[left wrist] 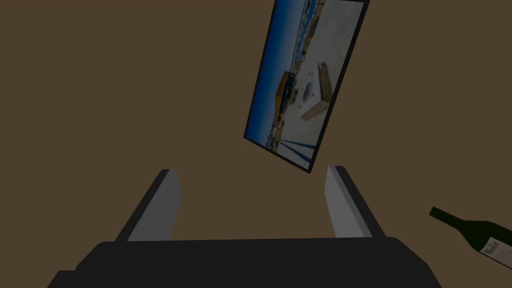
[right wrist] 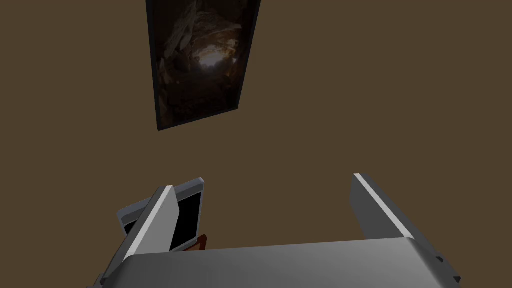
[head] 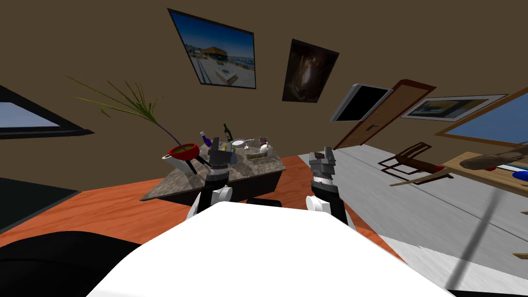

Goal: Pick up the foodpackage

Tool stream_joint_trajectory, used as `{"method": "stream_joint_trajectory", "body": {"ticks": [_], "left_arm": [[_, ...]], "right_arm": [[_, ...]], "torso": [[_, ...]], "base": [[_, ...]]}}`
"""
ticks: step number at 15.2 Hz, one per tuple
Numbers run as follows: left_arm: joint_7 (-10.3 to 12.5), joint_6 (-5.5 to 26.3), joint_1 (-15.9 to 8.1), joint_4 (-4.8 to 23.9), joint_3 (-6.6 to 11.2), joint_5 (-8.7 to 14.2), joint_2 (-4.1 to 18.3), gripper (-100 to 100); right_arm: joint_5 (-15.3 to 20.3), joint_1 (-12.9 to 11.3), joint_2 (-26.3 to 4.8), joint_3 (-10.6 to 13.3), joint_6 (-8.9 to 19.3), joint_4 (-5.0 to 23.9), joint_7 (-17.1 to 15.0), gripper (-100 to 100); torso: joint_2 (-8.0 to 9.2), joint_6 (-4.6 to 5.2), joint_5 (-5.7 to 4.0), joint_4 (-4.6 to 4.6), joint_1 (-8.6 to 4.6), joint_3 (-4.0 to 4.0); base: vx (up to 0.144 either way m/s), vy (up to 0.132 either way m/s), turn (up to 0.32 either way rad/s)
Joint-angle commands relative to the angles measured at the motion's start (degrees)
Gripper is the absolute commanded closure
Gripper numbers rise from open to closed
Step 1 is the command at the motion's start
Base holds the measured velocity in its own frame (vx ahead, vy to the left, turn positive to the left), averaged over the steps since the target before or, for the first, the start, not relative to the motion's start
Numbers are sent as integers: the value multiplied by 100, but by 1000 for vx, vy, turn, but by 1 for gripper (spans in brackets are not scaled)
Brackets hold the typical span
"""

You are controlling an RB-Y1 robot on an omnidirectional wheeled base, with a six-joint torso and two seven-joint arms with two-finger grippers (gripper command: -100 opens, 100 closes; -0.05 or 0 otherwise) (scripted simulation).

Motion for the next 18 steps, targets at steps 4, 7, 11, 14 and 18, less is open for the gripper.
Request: {"method": "stream_joint_trajectory", "body": {"ticks": [4, 7, 11, 14, 18], "left_arm": [[15, 447, -329, 355, 0, 110, 532, -100], [27, 804, -602, 649, 0, 201, 759, -100], [34, 1040, -764, 824, 0, 255, 868, -100], [51, 1427, -1136, 1223, 0, 380, 1077, -100], [61, 1827, -1343, 1445, 1, 449, 1177, -100]], "right_arm": [[0, -1, 1, 1, 0, 0, 0, 0], [0, -1, 1, 1, 0, 0, 0, 0], [0, 0, 0, 0, 0, 0, 0, 0], [0, 0, 0, 0, 0, 0, 0, 0], [0, 0, 0, 0, 0, 0, 0, 0]], "torso": [[26, 1, -3, 5, -15, 14], [29, 1, -6, 7, -27, 17], [5, 1, -3, 1, -13, 3], [2, 1, -2, 0, -11, 1], [0, 1, -3, -1, -17, 0]], "base": [[-73, -40, 23], [-63, -64, 19], [-12, -30, 11], [-11, -29, 15], [-8, -39, 13]]}}
